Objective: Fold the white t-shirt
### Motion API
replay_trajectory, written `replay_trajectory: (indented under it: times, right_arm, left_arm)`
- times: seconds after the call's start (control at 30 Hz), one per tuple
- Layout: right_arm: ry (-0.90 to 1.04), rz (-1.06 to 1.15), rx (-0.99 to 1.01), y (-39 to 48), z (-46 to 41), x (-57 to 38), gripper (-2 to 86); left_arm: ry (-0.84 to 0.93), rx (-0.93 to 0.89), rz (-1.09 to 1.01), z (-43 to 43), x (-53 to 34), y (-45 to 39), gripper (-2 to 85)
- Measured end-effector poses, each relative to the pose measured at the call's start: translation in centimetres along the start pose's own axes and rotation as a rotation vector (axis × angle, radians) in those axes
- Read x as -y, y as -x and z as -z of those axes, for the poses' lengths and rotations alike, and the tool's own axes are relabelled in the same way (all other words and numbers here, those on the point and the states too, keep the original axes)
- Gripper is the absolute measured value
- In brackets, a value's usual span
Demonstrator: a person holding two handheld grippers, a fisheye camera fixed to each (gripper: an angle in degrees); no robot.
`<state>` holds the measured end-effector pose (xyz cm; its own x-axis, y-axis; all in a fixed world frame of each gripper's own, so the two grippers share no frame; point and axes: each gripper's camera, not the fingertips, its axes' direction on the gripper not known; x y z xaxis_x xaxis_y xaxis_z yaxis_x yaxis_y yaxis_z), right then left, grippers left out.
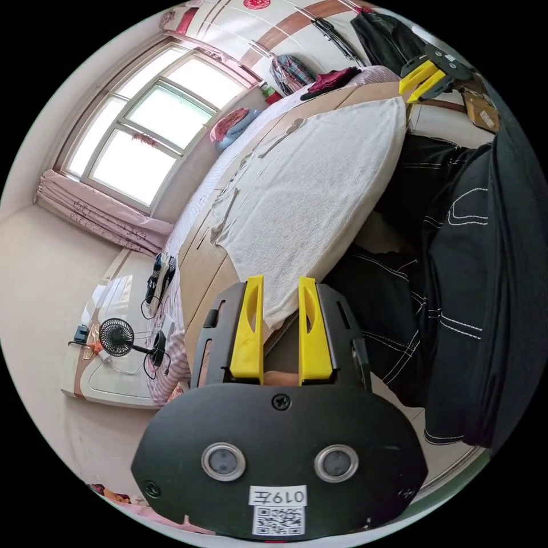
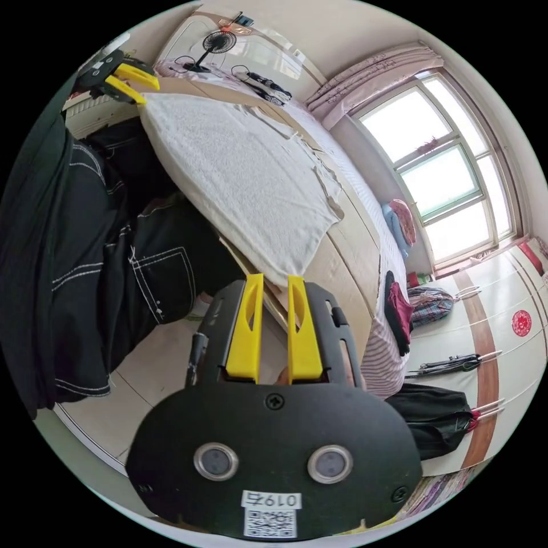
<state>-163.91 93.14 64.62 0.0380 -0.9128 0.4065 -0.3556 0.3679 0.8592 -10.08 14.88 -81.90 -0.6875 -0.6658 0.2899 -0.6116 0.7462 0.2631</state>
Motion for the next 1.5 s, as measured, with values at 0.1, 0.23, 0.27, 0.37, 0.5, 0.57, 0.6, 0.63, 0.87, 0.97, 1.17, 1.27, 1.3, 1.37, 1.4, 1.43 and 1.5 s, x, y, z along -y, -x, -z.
replay_trajectory:
  times: [0.1, 0.23, 0.27, 0.37, 0.5, 0.57, 0.6, 0.63, 0.87, 0.97, 1.17, 1.27, 1.3, 1.37, 1.4, 1.43, 1.5]
  right_arm:
    - [0.012, 0.074, -0.042, 0.2, -0.4, 0.6, 6.8]
    - [-0.008, 0.184, 0.033, 0.7, -0.2, 1.9, 6.5]
    - [-0.016, 0.222, 0.047, 1.0, -0.1, 2.3, 6.5]
    - [-0.045, 0.267, 0.029, 1.2, 0.1, 3.4, 6.5]
    - [-0.054, 0.329, 0.035, 1.3, -0.1, 4.6, 6.7]
    - [-0.056, 0.363, 0.023, 1.2, -0.1, 5.1, 6.7]
    - [-0.057, 0.365, 0.026, 1.0, 0.0, 5.2, 6.6]
    - [-0.06, 0.364, 0.04, 0.6, 0.2, 5.4, 6.6]
    - [-0.067, 0.333, 0.106, -2.0, 1.5, 6.2, 6.1]
    - [-0.064, 0.316, 0.133, -3.3, 2.1, 6.4, 6.1]
    - [-0.046, 0.29, 0.228, -6.5, 3.3, 7.1, 6.1]
    - [-0.04, 0.28, 0.269, -8.0, 3.9, 7.3, 6.0]
    - [-0.04, 0.278, 0.276, -8.3, 4.1, 7.3, 5.9]
    - [-0.041, 0.273, 0.306, -9.5, 4.7, 7.4, 5.1]
    - [-0.042, 0.271, 0.31, -9.7, 4.9, 7.4, 4.8]
    - [-0.045, 0.272, 0.322, -10.3, 5.3, 7.4, 4.2]
    - [-0.044, 0.269, 0.34, -11.1, 6.0, 7.5, 3.5]
  left_arm:
    - [-0.016, -0.008, 0.072, 0.2, -0.2, 0.2, 7.8]
    - [-0.02, -0.03, 0.103, 0.2, -0.2, -0.3, 7.9]
    - [-0.006, -0.022, 0.088, 0.1, -0.2, -0.7, 8.1]
    - [0.025, 0.017, 0.005, -0.3, -0.2, -2.3, 8.2]
    - [-0.002, 0.082, -0.149, -0.3, 0.4, -4.5, 7.6]
    - [-0.007, 0.099, -0.208, -0.5, 0.5, -5.2, 7.5]
    - [-0.007, 0.097, -0.231, -0.5, 0.7, -5.5, 7.7]
    - [-0.006, 0.091, -0.24, -0.5, 0.7, -5.5, 8.0]
    - [0.001, 0.042, -0.344, -0.3, 1.7, -6.4, 10.8]
    - [0.013, 0.086, -0.401, -1.3, 2.2, -7.1, 10.7]
    - [0.017, 0.096, -0.423, -2.2, 3.8, -6.0, 9.1]
    - [0.037, 0.026, -0.425, -2.6, 4.7, -5.0, 7.3]
    - [0.041, -0.005, -0.418, -2.8, 5.0, -4.4, 6.6]
    - [0.05, -0.048, -0.409, -3.0, 5.5, -3.6, 5.2]
    - [0.056, -0.073, -0.411, -3.1, 5.9, -3.0, 4.3]
    - [0.059, -0.085, -0.413, -3.2, 6.0, -2.7, 3.9]
    - [0.066, -0.124, -0.42, -3.2, 6.7, -1.7, 2.5]
